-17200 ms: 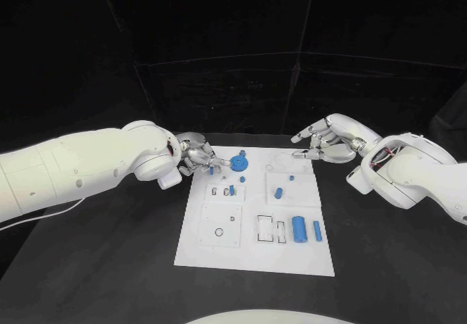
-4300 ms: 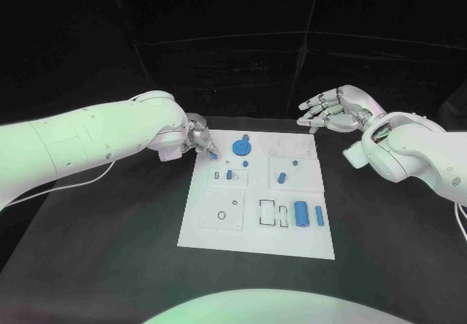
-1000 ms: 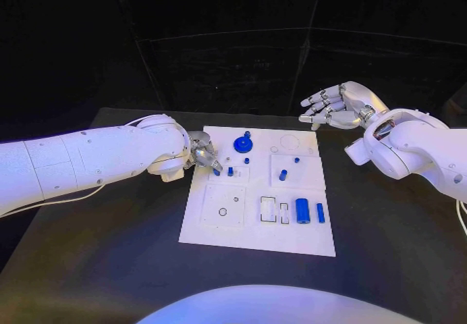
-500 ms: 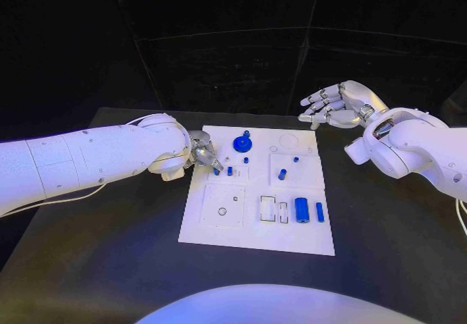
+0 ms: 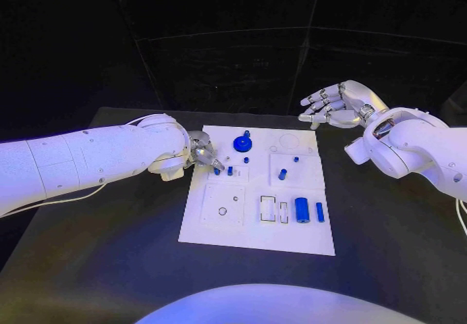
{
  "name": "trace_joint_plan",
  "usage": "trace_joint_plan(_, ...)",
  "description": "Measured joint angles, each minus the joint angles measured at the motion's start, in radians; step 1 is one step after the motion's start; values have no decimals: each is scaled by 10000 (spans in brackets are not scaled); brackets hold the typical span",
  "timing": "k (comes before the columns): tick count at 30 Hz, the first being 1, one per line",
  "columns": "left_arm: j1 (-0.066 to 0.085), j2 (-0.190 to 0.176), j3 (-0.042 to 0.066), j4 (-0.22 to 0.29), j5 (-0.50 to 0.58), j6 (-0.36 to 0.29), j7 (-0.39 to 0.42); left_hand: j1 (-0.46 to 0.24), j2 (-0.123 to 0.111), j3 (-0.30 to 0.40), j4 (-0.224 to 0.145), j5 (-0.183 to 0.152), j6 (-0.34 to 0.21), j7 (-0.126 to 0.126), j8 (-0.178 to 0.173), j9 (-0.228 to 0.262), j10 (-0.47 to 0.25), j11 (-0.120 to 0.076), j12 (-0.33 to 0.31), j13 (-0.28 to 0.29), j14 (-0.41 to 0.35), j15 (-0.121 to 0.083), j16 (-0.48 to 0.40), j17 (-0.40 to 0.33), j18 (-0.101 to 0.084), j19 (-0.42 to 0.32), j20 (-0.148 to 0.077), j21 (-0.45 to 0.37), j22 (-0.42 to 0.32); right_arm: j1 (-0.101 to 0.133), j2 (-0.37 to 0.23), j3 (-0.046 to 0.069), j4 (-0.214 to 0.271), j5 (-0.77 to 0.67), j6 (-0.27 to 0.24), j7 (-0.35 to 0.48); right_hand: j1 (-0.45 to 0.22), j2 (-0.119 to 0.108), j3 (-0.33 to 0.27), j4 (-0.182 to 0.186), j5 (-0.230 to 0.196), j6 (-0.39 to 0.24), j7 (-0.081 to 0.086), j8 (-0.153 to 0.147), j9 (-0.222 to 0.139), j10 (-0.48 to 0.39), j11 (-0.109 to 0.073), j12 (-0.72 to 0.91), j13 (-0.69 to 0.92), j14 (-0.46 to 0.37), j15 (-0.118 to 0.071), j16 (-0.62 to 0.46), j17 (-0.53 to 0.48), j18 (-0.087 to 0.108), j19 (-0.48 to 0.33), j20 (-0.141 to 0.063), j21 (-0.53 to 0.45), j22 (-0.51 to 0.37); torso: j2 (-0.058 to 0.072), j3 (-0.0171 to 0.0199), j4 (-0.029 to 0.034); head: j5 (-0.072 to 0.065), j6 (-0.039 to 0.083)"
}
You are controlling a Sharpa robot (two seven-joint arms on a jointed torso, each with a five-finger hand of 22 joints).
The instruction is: Assemble the parts on the task board
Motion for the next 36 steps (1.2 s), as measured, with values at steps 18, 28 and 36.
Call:
trace_joint_plan(18,22,-366,11,152,492,-834,350,367,60,-2402,663,-234,-1586,712,-922,-576,-2248,649,-2688,-2727,-5,375,-197,0,309,-525,232,-1814,-1276,0,-10,0,-7,0,0,6,0,0,-42,-42,0,1,0,65,0,0,0,47,-84,0,0,0,-36,0,0,0,-50,-31,-5,0,1,-7,46)
trace_joint_plan(28,87,-285,14,-8,2036,-1864,2608,2365,642,-3197,545,-248,-2891,1523,-1488,-1328,-4994,1489,-4175,-4070,-2698,1155,-6141,-4386,1160,-3482,1010,-7496,-6236,0,-6,0,-24,0,-2,6,0,0,-42,-42,9,1,0,65,0,0,0,46,-86,0,0,0,-35,0,0,0,-51,-30,3,-2,1,-75,96)
trace_joint_plan(36,109,401,14,-465,1109,-1989,3915,3771,778,-2847,-88,-308,-2598,1539,-1744,-1956,-5109,1550,-5010,-5421,-2635,1182,-7143,-5669,1317,-3113,1054,-8300,-7033,0,11,0,-40,0,-3,6,54,53,-42,-42,52,1,0,65,0,0,0,46,-149,0,0,-40,-58,-1,0,0,-51,-51,15,2,-3,-117,144)
